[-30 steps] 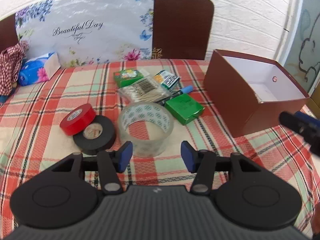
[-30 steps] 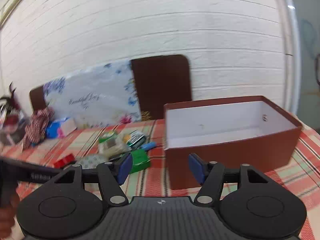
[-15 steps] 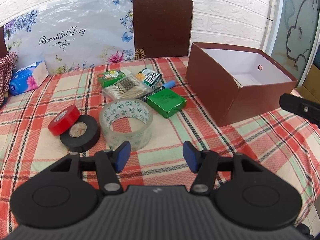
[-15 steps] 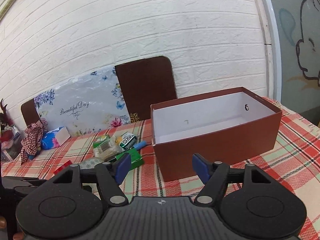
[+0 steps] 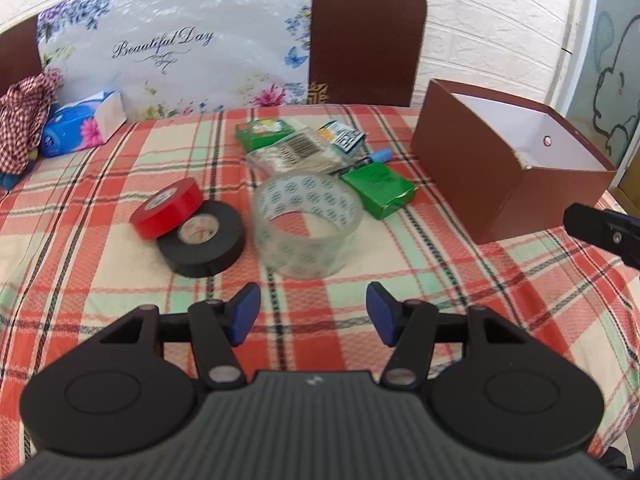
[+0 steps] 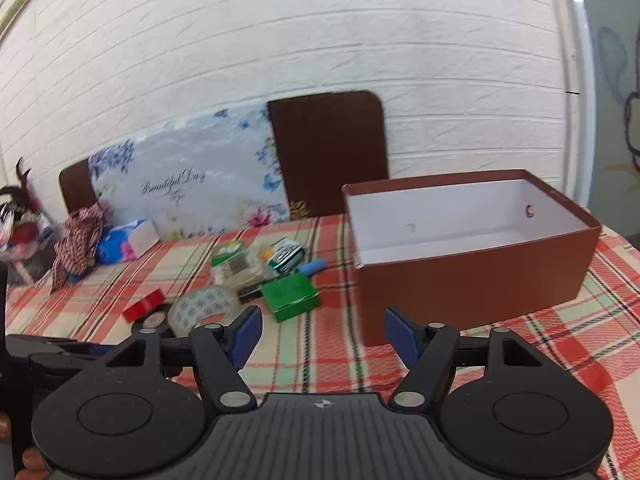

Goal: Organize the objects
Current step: 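Grasp the red tape roll with the left tool, then carry the red tape into the brown box and release it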

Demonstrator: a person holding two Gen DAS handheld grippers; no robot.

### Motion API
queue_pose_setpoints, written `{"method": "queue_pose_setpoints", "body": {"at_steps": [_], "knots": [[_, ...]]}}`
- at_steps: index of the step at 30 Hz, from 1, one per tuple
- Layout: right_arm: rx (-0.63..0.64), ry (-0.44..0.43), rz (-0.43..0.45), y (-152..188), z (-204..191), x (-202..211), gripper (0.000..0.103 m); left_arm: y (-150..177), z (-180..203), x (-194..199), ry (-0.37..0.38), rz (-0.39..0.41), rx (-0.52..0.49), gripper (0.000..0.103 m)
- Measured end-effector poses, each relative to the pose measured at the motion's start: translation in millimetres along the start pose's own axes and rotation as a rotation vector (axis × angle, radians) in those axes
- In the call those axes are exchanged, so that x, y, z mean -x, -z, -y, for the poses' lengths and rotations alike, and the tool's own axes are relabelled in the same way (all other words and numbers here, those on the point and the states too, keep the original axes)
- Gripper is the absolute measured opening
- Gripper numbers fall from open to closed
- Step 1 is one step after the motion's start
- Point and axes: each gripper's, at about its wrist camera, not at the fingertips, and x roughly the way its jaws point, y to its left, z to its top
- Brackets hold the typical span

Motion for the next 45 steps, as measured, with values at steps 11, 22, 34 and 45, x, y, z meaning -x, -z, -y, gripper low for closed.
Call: {"method": "queue_pose_setpoints", "body": {"at_steps": [11,22,34,45], "knots": [[0.243,-0.177,-0.144,20,-72,-39,0.069,-24,-137,-7,-0.056,-0.003,0.283,0.072],[0.508,-0.325,-0.134,27,-154,-93,0.062,-56,-191,-80,-0.013,-0.114,0.473,0.068],[0.791,-0.327,-0.148,35,-206,-152,0.025,-58,-179,-91,0.000,-0.106,0.411,0.027],[0.800,-0.569,-0.115,56,-212,-87,0.075,28,-191,-4,0.002,-0.137,0.478,0.031]]}}
